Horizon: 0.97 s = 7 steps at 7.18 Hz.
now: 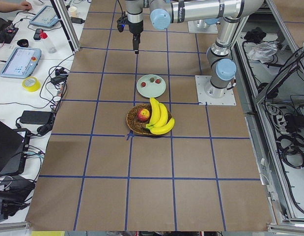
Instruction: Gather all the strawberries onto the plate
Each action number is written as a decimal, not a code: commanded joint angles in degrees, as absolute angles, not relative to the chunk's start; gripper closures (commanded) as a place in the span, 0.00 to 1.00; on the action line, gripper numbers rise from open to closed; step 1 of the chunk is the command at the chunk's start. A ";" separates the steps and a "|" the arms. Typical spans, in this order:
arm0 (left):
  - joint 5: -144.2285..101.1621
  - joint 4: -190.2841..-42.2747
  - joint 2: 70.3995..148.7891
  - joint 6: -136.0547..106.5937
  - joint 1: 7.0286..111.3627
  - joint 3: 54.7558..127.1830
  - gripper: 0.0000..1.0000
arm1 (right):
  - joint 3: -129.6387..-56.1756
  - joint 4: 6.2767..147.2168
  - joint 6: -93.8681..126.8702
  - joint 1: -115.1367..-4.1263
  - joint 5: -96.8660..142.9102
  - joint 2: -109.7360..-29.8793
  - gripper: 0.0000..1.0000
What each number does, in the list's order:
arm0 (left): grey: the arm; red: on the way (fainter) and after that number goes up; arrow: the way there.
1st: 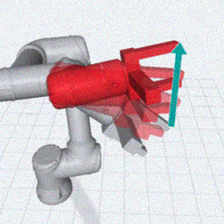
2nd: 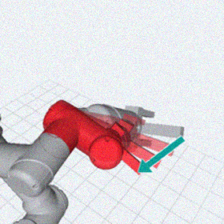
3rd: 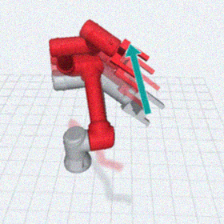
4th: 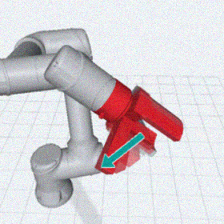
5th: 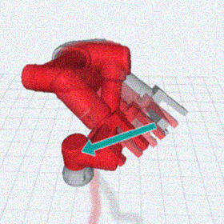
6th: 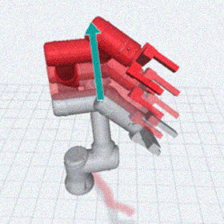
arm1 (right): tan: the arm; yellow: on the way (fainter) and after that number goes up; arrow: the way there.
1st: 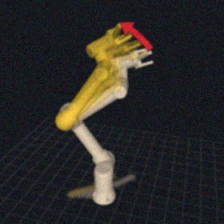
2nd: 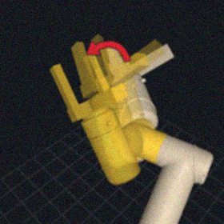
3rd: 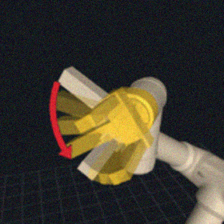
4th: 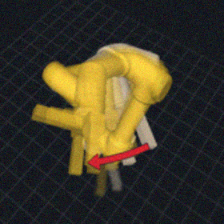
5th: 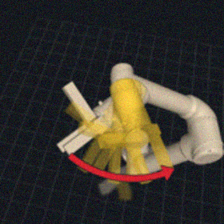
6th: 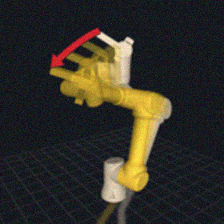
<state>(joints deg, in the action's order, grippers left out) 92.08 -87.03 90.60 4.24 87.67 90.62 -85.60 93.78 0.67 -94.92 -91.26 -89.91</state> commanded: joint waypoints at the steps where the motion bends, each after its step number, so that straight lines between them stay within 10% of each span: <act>1: 91.76 -90.69 86.76 2.81 90.00 90.79 0.00 | -85.61 93.78 0.62 -94.92 -91.32 -89.91 0.00; 7: 91.50 -92.20 85.25 2.99 89.91 93.16 0.00 | -85.61 93.78 0.70 -94.92 -91.32 -89.91 0.00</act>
<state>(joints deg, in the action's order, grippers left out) 91.67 -92.22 85.28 3.03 89.93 92.63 -85.61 93.78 0.68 -94.92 -91.28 -89.91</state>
